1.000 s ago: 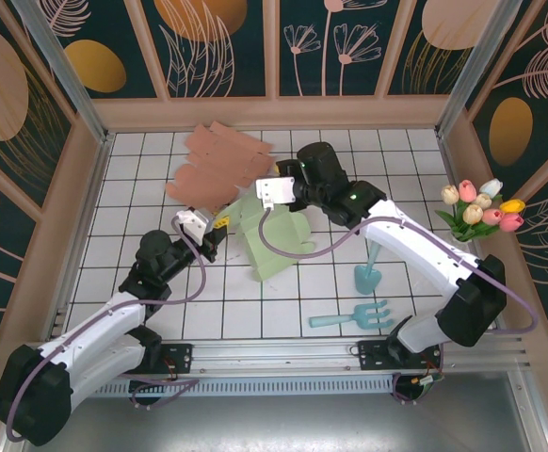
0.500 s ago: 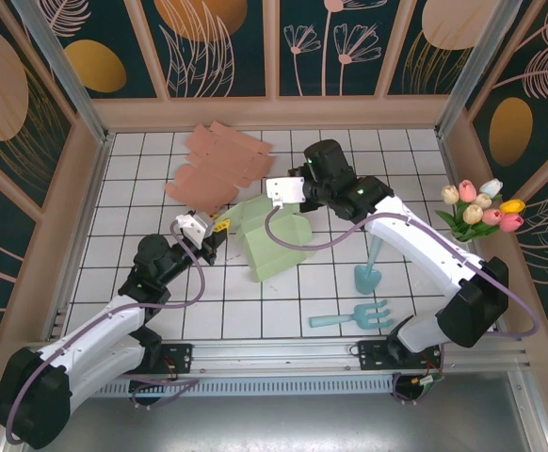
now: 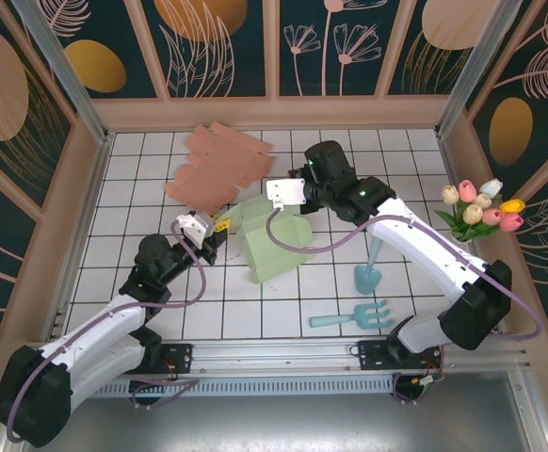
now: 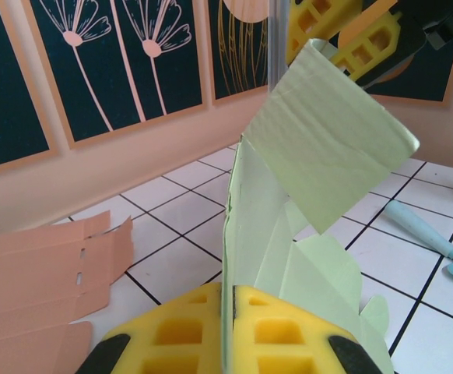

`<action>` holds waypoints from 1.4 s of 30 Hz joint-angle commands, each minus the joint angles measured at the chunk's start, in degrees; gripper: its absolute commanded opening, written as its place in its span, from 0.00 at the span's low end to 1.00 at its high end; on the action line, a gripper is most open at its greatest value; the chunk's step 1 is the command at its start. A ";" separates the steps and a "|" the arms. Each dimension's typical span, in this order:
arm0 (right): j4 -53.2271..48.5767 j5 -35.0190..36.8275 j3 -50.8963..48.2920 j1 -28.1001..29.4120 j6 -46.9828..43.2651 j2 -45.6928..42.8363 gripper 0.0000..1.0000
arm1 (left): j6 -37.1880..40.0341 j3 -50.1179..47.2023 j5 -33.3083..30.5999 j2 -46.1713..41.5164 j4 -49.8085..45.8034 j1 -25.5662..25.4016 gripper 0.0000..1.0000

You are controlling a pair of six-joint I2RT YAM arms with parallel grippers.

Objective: Fold the paper box

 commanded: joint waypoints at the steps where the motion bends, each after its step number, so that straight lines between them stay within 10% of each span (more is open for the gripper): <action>1: -2.68 -0.36 2.06 0.74 0.96 -0.99 0.22 | 0.68 -0.08 1.14 -0.14 2.53 -0.47 0.00; 6: -4.59 -0.36 3.50 1.02 2.21 -0.07 0.00 | -0.03 0.53 -1.22 0.75 1.98 -0.47 0.00; 13: -8.69 0.62 5.81 -0.79 6.87 2.18 0.00 | -10.30 0.63 -12.76 -4.59 3.35 -0.48 0.27; 19: -10.41 1.16 7.50 -2.90 9.09 3.50 0.00 | -23.71 4.45 -22.49 -12.26 -7.23 -0.47 0.29; 29: -13.54 0.31 8.68 -5.66 10.29 4.22 0.00 | -36.32 16.71 -11.50 -4.68 -15.98 -6.68 0.11; 42: -11.53 -3.51 2.16 -6.35 9.21 1.01 0.00 | -37.57 27.62 -23.48 13.84 -21.19 -10.75 0.00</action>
